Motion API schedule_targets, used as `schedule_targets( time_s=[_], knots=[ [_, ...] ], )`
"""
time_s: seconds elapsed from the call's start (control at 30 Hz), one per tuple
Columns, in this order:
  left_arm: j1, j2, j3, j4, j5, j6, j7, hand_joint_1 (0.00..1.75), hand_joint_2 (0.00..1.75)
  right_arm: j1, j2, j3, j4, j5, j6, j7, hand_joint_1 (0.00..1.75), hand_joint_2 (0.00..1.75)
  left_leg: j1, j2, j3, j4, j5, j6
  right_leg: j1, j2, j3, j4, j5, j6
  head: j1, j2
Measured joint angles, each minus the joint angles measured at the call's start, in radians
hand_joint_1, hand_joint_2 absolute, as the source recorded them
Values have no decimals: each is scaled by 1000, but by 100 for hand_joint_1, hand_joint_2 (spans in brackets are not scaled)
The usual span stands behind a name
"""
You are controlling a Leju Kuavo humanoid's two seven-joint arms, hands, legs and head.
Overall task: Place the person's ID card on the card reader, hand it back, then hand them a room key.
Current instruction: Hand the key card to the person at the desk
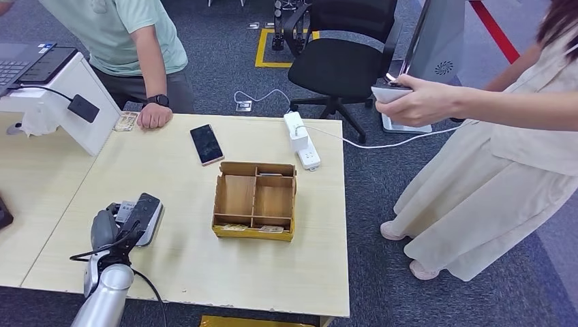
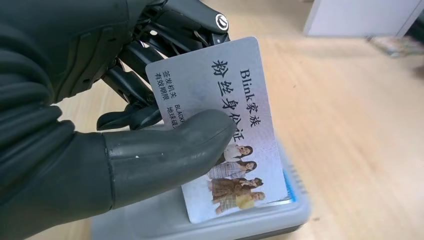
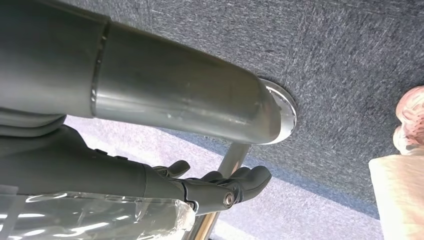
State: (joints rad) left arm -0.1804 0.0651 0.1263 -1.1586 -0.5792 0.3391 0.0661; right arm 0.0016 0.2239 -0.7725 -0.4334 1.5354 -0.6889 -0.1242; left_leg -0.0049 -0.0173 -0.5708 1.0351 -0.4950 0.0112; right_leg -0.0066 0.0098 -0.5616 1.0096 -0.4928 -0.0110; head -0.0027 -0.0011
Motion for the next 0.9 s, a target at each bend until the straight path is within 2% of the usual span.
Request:
schedule_targets(
  time_s=[0.27,0.43,0.9],
  knots=[
    [-45,-29,-1,-45,22,73,-96,175,175,-1,0,-1,0,9,0,-6,0,0,0,0,-1,0,0,0,0,0,-1,0,0,0,0,0],
    [-69,-41,-5,-73,-8,154,-144,175,175,-4,0,-1,0,14,0,-7,0,0,0,0,-1,0,0,0,0,1,-1,0,0,0,0,0],
    [-135,-53,-19,-82,-66,275,-175,175,175,-18,1,17,12,29,0,11,0,0,0,0,-1,0,0,0,0,1,-2,0,0,0,0,0]
  ],
)
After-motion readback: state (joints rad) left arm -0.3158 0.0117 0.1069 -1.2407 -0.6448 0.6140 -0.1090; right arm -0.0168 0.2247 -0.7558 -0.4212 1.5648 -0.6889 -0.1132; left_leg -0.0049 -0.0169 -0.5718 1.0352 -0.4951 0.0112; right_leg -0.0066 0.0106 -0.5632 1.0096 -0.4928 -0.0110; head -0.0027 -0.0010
